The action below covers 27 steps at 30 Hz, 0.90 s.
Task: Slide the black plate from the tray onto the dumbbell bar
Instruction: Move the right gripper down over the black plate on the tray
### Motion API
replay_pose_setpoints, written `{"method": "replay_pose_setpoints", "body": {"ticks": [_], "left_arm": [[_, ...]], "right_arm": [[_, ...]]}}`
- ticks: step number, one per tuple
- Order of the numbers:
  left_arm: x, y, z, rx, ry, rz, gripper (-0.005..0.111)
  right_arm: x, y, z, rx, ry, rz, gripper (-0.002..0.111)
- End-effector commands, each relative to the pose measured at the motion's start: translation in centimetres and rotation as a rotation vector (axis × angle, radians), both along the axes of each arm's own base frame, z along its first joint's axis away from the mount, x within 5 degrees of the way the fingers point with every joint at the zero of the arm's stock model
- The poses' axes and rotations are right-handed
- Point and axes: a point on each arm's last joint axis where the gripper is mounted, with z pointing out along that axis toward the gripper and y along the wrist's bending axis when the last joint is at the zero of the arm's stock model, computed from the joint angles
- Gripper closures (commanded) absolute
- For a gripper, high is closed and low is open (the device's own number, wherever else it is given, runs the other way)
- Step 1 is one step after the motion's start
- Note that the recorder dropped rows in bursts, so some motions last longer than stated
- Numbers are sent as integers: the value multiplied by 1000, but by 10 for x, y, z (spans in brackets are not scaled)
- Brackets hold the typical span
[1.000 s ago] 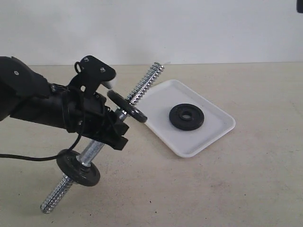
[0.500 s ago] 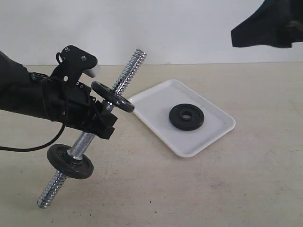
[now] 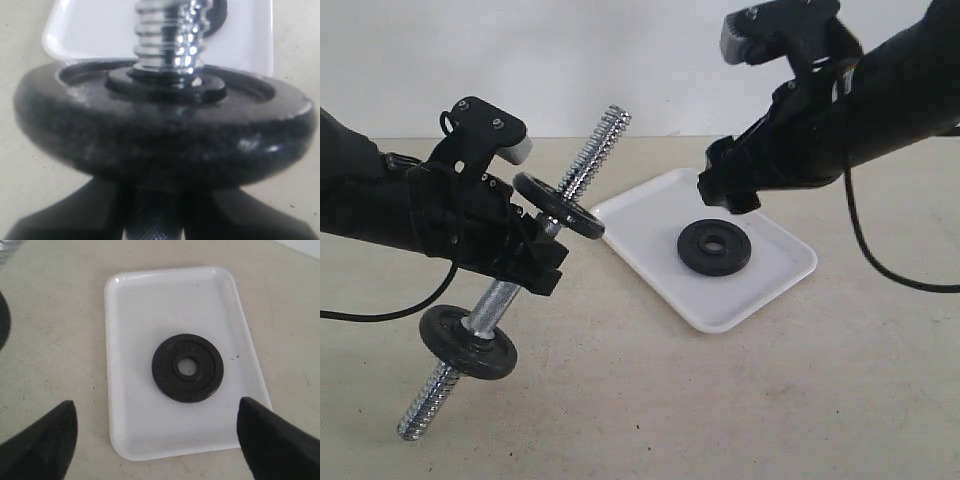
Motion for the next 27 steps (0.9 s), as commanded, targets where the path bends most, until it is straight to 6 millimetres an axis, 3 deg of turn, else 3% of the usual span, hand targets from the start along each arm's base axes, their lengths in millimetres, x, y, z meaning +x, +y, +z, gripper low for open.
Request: {"method": "replay_pose_setpoints", "body": {"ticks": [1, 6, 11, 18, 27], "left_arm": [[5, 3, 29, -51, -111, 56, 102], [5, 3, 29, -51, -111, 56, 102], [5, 3, 29, -52, -110, 54, 102], [5, 3, 29, -52, -110, 54, 102], [5, 3, 29, -52, -110, 54, 102]], "right_arm": [[14, 8, -25, -14, 18, -12, 30], [25, 14, -36, 26, -10, -37, 26], [31, 17, -33, 80, -78, -51, 3], [36, 19, -40, 86, -90, -51, 3], [57, 31, -82, 45, 6, -65, 3]]}}
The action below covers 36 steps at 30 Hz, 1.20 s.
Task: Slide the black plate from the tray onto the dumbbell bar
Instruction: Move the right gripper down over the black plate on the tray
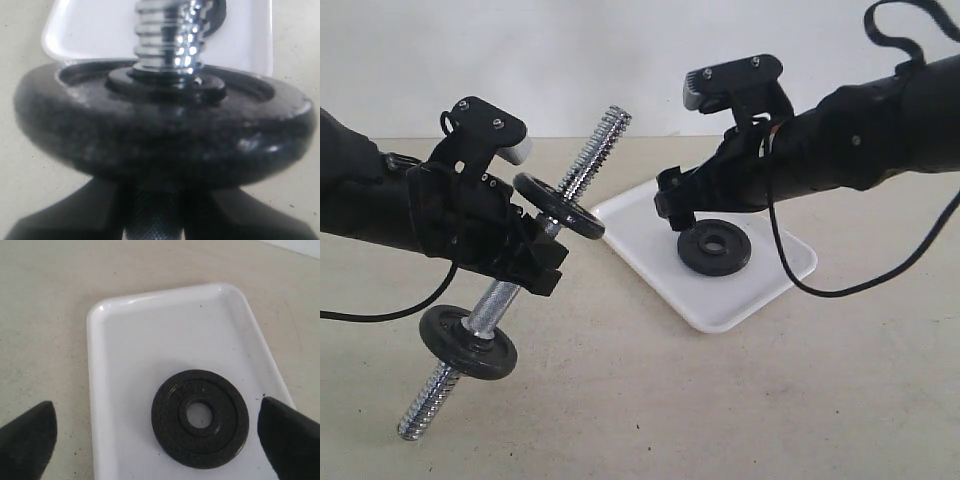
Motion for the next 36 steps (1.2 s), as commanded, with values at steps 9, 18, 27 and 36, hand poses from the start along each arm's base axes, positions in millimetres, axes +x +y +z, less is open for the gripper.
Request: {"method": "replay_pose_setpoints", "body": {"ticks": [9, 18, 27, 36], "left_arm": [[4, 2, 29, -54, -106, 52, 102], [3, 2, 28, -35, -107, 28, 102], [3, 2, 28, -37, -100, 22, 102], [3, 2, 28, -37, -99, 21, 102]], "right_arm": [[45, 23, -30, -169, 325, -28, 3], [59, 21, -33, -324, 259, 26, 3], [73, -8, -35, -303, 289, -42, 3], [74, -11, -40, -209, 347, 36, 3]]}}
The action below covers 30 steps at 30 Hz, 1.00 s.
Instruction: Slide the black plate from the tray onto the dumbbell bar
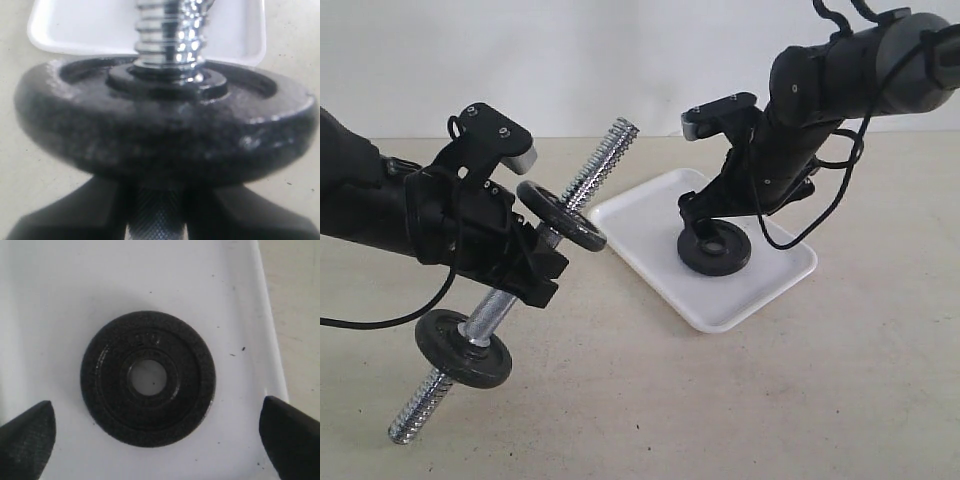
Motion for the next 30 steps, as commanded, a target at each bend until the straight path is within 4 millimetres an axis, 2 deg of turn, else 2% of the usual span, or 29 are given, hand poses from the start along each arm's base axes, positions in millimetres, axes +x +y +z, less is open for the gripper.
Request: {"method": "replay_pose_setpoints", "body": {"ticks": [1, 5, 17, 25, 30], "left_arm": [[6, 2, 30, -63, -113, 69, 102], [6, 2, 30, -63, -113, 69, 102], [6, 3, 29, -51, -119, 59, 102], [6, 2, 29, -51, -117, 58, 102], [6, 2, 29, -51, -116, 56, 102]], "right_arm": [[4, 0, -7, 10, 10, 10, 3], [8, 2, -26, -5, 59, 1, 3], [19, 8, -27, 45, 25, -20, 3], [20, 9, -48, 30, 61, -24, 3], [19, 9, -54, 22, 93, -27, 3]]}}
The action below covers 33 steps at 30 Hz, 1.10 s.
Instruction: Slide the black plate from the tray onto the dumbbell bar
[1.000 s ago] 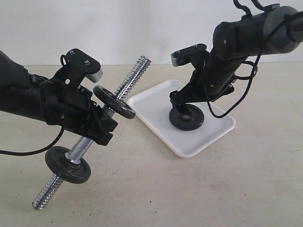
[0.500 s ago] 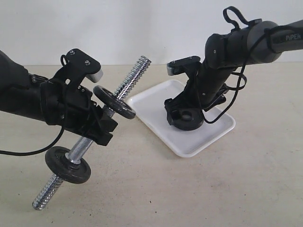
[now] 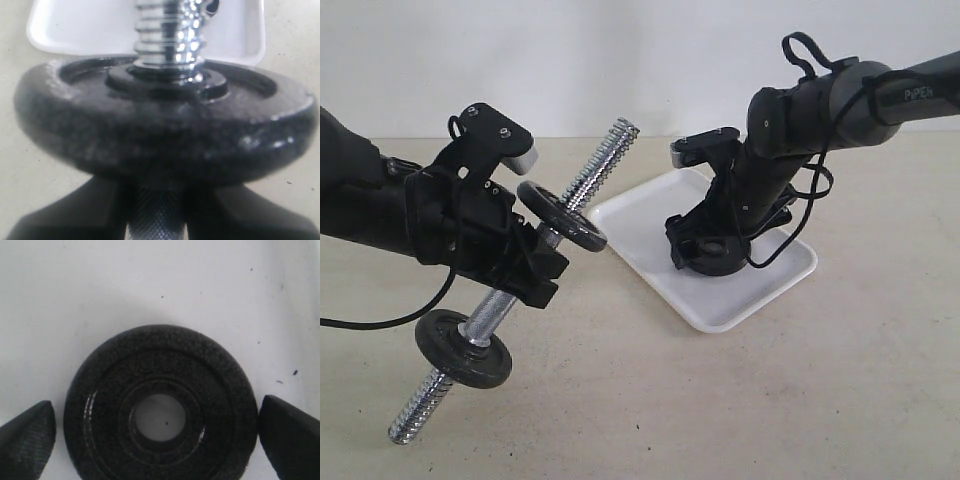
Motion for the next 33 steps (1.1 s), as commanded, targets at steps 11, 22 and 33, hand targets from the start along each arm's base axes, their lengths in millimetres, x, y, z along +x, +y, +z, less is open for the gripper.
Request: {"method": "replay_pose_setpoints", "body": {"ticks": [11, 22, 33], "left_arm": [[6, 2, 29, -53, -117, 59, 102], [6, 2, 29, -53, -117, 59, 102], [6, 2, 29, -53, -117, 59, 102]], "right_arm": [[-2, -3, -7, 1, 62, -46, 3], [-3, -4, -7, 1, 75, -61, 3], [-3, -9, -8, -75, 63, -191, 3]]}}
